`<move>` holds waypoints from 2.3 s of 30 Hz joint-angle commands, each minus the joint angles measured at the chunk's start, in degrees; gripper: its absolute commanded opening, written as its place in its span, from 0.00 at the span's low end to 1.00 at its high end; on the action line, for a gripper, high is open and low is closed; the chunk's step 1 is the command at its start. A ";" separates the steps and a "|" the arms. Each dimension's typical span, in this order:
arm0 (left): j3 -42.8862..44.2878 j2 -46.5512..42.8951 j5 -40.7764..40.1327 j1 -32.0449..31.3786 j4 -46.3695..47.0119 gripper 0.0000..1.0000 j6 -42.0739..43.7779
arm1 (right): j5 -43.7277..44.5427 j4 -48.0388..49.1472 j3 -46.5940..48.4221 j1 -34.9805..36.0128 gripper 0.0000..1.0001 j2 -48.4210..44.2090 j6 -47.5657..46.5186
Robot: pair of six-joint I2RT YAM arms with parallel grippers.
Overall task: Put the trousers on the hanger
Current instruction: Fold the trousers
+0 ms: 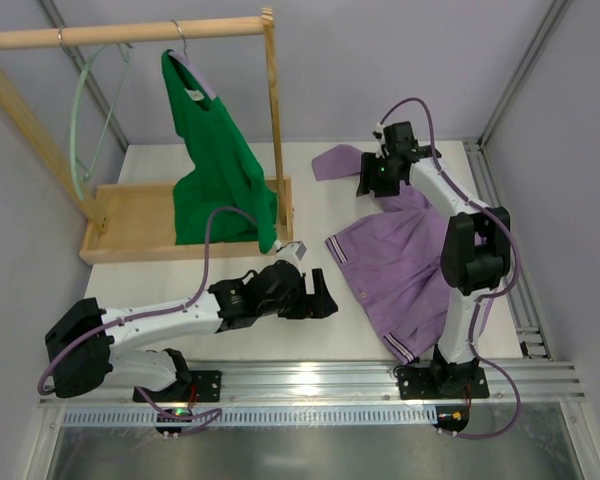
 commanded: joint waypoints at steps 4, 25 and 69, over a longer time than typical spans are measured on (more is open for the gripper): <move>0.57 0.42 0.71 -0.32 4.40 0.86 -0.48 | 3.87 -9.63 -11.23 1.44 0.65 -8.62 -10.95; -0.66 -2.48 -1.83 -0.32 3.78 0.87 1.02 | 2.11 2.22 -5.72 4.34 0.04 4.37 6.00; 8.48 18.34 -10.45 0.29 7.74 0.94 -37.20 | 2.99 10.14 -36.72 -8.58 0.64 -36.57 11.20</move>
